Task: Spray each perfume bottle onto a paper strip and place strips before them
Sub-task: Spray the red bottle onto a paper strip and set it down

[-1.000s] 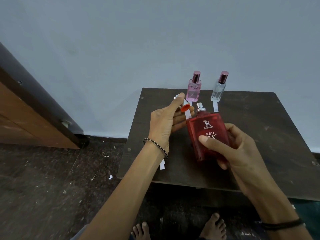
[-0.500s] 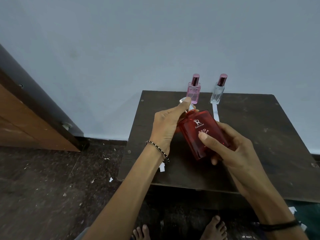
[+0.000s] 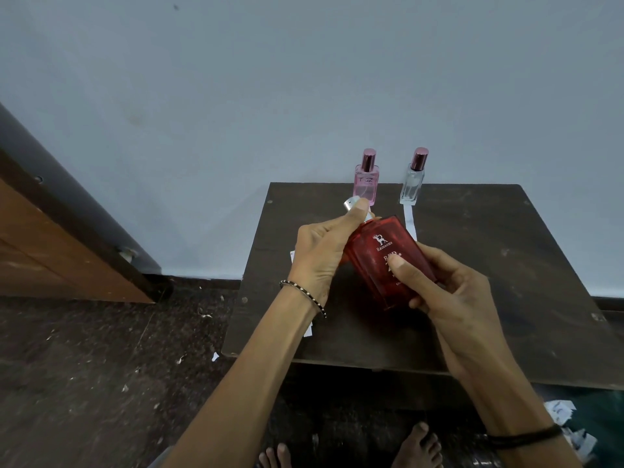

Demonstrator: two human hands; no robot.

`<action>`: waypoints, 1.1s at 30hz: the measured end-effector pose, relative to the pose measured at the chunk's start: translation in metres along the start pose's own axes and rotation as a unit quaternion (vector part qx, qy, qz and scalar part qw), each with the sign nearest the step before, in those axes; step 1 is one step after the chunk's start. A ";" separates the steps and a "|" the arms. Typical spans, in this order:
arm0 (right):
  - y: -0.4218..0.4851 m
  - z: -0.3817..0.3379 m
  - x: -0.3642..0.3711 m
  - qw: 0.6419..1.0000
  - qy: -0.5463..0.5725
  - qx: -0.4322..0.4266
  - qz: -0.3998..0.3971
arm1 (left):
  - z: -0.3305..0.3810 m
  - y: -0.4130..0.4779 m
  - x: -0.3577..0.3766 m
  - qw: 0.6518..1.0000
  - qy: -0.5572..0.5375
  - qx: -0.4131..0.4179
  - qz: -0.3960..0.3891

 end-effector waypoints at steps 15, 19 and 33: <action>0.002 0.001 -0.014 0.997 0.081 0.016 0.002 | -0.007 -0.006 0.010 0.999 -0.047 -0.004 0.004; 0.004 -0.001 -0.029 0.994 0.107 0.012 0.021 | -0.012 -0.007 0.018 0.999 -0.049 0.003 -0.005; 0.009 0.002 -0.101 0.961 0.188 -0.022 0.200 | -0.015 0.022 0.090 0.989 0.136 0.061 -0.012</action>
Point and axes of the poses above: each hand's wrist, its own y-axis towards the middle knuckle, its own x-axis out of the palm, z = x × y, the point moved 10 cm from there along y, towards the middle knuckle, and after that the axes turned 4 degrees about -x, right-handed, at the moved point
